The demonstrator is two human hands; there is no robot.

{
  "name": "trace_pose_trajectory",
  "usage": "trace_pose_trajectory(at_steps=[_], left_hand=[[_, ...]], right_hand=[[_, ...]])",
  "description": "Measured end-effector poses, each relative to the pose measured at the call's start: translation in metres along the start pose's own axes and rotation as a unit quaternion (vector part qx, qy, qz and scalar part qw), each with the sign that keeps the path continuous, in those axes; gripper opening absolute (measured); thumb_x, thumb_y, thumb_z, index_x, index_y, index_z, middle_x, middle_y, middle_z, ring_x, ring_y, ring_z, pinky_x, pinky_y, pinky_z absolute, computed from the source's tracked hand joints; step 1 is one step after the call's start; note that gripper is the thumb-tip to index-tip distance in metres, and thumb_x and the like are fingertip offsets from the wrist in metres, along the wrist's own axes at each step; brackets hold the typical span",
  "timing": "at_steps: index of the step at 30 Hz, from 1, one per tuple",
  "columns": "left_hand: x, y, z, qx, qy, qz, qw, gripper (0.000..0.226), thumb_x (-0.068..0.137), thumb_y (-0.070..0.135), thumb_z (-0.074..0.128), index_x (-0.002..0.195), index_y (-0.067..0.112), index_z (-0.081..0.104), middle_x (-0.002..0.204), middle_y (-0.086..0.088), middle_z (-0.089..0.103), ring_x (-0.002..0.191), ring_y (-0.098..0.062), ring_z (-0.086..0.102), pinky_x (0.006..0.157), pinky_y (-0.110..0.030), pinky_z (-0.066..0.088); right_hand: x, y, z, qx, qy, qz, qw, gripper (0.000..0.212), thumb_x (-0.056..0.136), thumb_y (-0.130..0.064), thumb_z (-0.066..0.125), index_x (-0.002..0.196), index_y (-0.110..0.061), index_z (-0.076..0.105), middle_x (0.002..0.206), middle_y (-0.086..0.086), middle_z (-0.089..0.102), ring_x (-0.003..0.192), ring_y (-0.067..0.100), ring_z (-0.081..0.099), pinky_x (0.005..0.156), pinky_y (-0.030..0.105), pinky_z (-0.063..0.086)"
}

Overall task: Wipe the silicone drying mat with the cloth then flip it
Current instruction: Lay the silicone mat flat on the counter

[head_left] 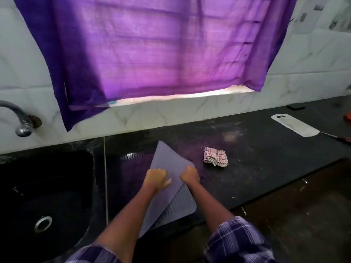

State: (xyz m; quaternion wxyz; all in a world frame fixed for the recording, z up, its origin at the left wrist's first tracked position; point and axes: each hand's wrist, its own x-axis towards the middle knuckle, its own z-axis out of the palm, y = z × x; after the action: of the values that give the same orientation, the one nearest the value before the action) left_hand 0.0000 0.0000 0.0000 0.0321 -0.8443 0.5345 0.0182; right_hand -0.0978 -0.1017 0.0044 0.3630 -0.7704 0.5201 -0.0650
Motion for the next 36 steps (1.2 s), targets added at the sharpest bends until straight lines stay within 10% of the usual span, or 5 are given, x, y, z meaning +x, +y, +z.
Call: trace_pose_trajectory(at_steps=[10, 28, 36], left_hand=[[0.018, 0.009, 0.031, 0.004, -0.058, -0.043, 0.997, 0.054, 0.088, 0.064, 0.045, 0.09, 0.013, 0.061, 0.099, -0.008, 0.071, 0.09, -0.027, 0.065, 0.062, -0.031, 0.034], [-0.016, -0.093, 0.004, -0.008, 0.072, -0.371, 0.926, 0.067, 0.091, 0.047, 0.053, 0.144, 0.013, 0.032, 0.133, -0.006, 0.052, 0.123, -0.023, 0.051, 0.101, -0.037, 0.041], [-0.014, -0.084, 0.03, -0.08, -0.073, -0.334, 0.936, 0.053, 0.093, 0.033, 0.057, 0.137, 0.009, 0.04, 0.141, -0.011, 0.046, 0.131, -0.025, 0.044, 0.101, -0.036, 0.042]], right_hand=[[0.048, 0.008, 0.015, 0.183, -0.033, 0.184, 0.965, 0.038, 0.085, -0.012, 0.063, 0.12, 0.003, 0.059, 0.127, 0.019, 0.061, 0.114, 0.032, 0.061, 0.091, 0.036, 0.052], [0.031, -0.143, 0.084, 0.13, -0.197, -0.16, 0.958, 0.034, 0.093, -0.027, 0.055, 0.069, -0.007, 0.068, 0.076, 0.015, 0.063, 0.076, 0.02, 0.055, 0.068, 0.027, 0.034], [0.061, -0.089, 0.091, 0.055, -0.16, -0.104, 0.98, 0.04, 0.093, -0.016, 0.052, 0.054, -0.017, 0.044, 0.063, 0.005, 0.045, 0.05, 0.01, 0.037, 0.048, 0.025, 0.025]])
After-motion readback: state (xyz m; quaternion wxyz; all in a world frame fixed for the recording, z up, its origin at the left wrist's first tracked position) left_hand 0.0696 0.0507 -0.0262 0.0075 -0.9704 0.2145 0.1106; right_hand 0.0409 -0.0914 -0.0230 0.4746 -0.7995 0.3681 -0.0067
